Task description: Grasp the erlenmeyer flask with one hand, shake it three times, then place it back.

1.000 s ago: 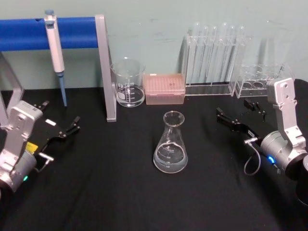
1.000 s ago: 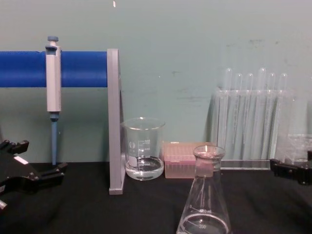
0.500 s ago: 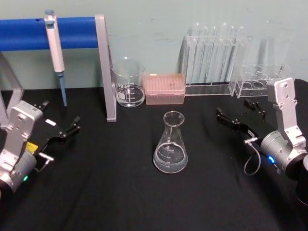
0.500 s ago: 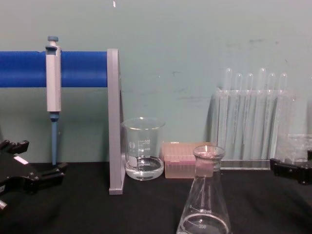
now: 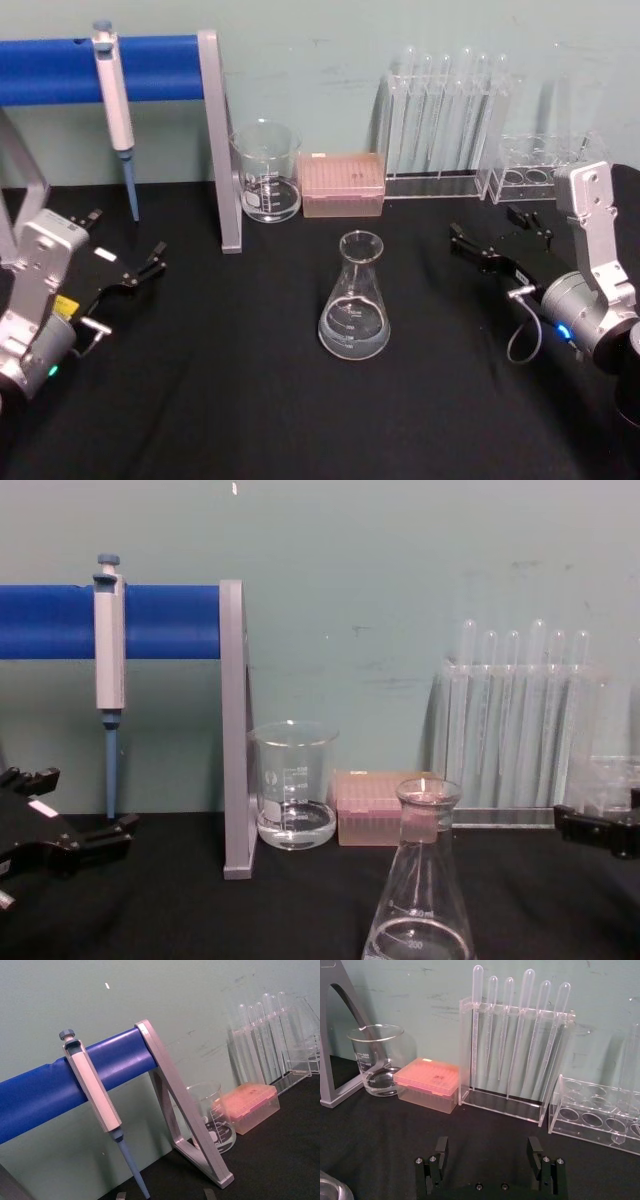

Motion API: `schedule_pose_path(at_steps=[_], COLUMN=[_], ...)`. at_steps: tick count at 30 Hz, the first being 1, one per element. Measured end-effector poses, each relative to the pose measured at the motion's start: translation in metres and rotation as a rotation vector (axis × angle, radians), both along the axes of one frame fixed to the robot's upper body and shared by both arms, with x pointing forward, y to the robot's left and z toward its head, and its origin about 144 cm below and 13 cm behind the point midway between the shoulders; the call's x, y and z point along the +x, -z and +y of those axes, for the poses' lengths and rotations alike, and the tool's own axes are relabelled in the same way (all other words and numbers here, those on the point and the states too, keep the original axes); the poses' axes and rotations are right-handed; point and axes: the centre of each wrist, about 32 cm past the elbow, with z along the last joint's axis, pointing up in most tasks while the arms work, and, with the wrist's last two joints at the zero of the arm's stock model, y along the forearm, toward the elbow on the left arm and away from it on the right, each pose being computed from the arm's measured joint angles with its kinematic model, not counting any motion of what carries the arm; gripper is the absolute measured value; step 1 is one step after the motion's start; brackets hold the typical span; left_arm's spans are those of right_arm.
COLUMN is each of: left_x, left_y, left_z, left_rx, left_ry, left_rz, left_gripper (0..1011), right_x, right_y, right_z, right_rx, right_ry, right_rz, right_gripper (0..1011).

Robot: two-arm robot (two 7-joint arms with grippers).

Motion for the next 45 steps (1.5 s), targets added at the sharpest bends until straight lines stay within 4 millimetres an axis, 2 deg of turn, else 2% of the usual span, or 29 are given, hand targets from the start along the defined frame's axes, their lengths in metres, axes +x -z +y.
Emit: schedule_pose_path(at_steps=[45], left_x=[0.0], left_y=[0.0], left_z=[0.0], left_rx=[0.0], left_ry=[0.0], left_rz=[0.0], left_gripper=[1001], right_x=[0.0], right_y=[0.0], right_z=[0.0], right_rx=[0.0], right_ry=[0.0], right_rz=[0.0], right_gripper=[1002])
